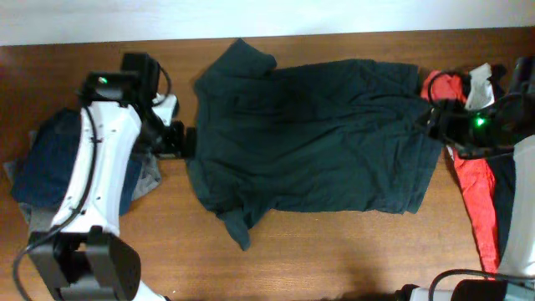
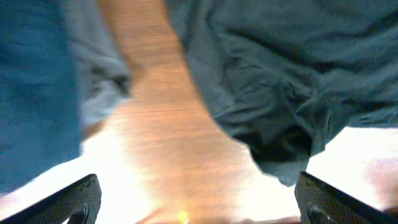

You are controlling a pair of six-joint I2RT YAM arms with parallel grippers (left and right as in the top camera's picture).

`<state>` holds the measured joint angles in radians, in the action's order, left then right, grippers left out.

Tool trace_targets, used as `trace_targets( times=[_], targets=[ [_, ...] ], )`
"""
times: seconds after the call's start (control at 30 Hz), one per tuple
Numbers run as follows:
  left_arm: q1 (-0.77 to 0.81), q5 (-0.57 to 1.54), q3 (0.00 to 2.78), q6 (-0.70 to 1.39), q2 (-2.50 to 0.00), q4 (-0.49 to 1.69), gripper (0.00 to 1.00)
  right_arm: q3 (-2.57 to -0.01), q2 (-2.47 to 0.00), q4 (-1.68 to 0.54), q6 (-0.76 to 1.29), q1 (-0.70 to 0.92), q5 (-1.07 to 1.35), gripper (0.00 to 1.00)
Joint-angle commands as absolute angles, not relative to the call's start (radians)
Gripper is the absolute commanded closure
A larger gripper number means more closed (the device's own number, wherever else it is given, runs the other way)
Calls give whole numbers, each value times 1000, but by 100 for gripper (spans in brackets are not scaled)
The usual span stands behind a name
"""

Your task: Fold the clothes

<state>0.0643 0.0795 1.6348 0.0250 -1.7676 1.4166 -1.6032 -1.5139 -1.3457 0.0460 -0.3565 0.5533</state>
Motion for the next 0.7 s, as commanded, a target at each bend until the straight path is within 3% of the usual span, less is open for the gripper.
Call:
trace_targets(
  times=[0.0,0.2,0.5,0.67],
  targets=[
    [62,197,1462,42,-1748,1339,1,-1508,-1530,-1343,58,-353,500,42],
    [62,278,1209,87,-1750,1145,1,-1283,-1530,-1254,125,-353,394,41],
    [64,302,1061,133,-1750,997,2,-965,-1530,-1020,293,-353,324,40],
    [64,359,1018,149,-1750,949,18,-836,-1530,-890,305,-353,328,40]
  ],
)
